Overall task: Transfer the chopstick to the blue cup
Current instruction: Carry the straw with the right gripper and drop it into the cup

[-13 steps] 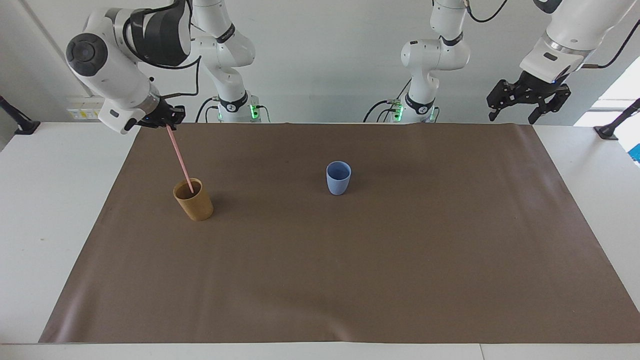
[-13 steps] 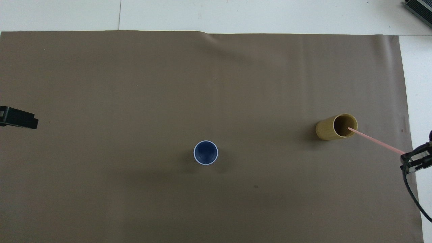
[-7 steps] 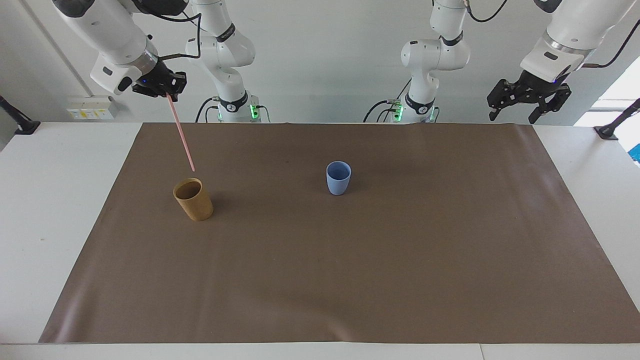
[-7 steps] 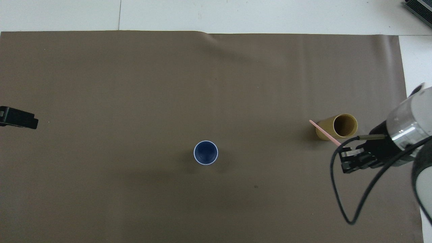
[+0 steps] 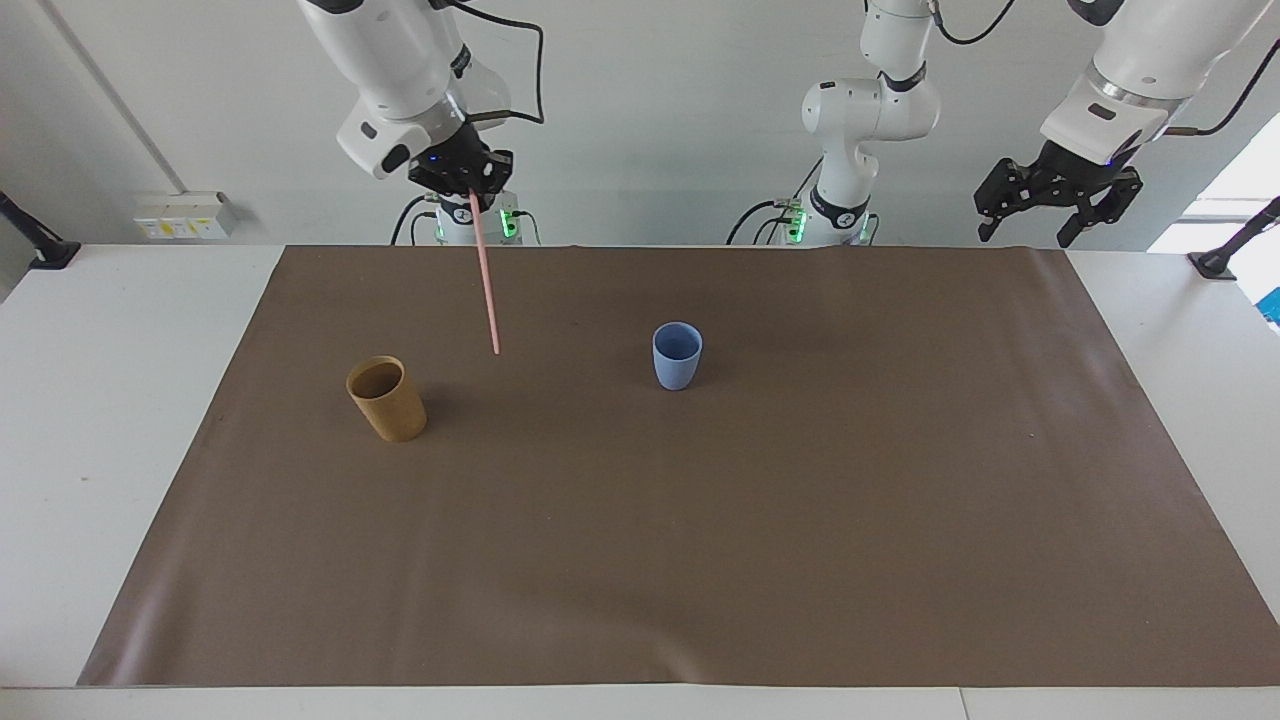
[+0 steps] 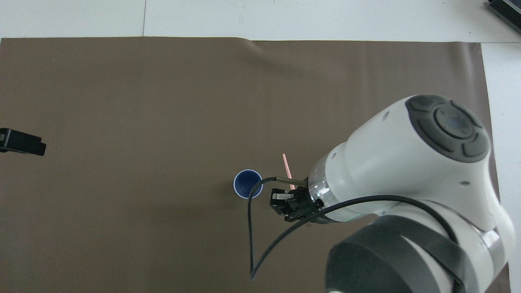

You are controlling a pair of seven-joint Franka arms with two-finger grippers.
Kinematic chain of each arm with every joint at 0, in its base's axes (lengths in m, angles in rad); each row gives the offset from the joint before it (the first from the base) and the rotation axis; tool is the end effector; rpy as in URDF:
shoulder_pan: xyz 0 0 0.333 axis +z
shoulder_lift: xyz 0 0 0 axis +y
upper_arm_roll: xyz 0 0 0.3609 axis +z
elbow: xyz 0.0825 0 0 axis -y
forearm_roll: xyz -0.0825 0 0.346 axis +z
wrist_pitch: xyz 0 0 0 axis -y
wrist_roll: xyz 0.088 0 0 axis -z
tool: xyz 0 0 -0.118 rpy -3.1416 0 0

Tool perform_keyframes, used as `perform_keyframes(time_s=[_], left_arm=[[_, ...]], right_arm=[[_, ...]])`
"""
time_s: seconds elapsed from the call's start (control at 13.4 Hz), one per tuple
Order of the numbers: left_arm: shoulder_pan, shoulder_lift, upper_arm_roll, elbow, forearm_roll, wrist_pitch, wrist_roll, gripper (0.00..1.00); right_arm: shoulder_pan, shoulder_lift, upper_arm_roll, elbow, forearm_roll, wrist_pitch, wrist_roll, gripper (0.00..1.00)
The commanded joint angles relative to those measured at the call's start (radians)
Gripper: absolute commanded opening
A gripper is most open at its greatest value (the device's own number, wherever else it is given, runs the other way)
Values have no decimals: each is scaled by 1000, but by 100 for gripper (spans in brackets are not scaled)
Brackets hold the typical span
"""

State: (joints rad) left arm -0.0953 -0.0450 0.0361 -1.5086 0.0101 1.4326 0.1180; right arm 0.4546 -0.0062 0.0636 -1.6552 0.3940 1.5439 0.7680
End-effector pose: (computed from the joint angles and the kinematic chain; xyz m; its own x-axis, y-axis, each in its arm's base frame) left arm 0.4849 -0.0269 0.6956 0.9841 -0.1750 -0.0318 -0.1752 -0.9845 -0.0047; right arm 0.4179 0.2916 0.6322 0.9175 -0.2069 -0.3396 -0.2864 -0.9362 -0.2036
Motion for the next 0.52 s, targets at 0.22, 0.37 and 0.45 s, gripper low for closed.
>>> perform_keyframes(time_s=[0.22, 0.37, 0.45], left_arm=[[17, -24, -10, -22, 2, -7, 8, 100], [17, -24, -12, -22, 2, -7, 8, 100], [17, -24, -10, -22, 2, -7, 8, 100]], right_arm=[[148, 66, -7, -60, 69, 206, 229, 0], [148, 57, -7, -78, 98, 209, 234, 0], [148, 51, -7, -96, 101, 209, 235, 0]])
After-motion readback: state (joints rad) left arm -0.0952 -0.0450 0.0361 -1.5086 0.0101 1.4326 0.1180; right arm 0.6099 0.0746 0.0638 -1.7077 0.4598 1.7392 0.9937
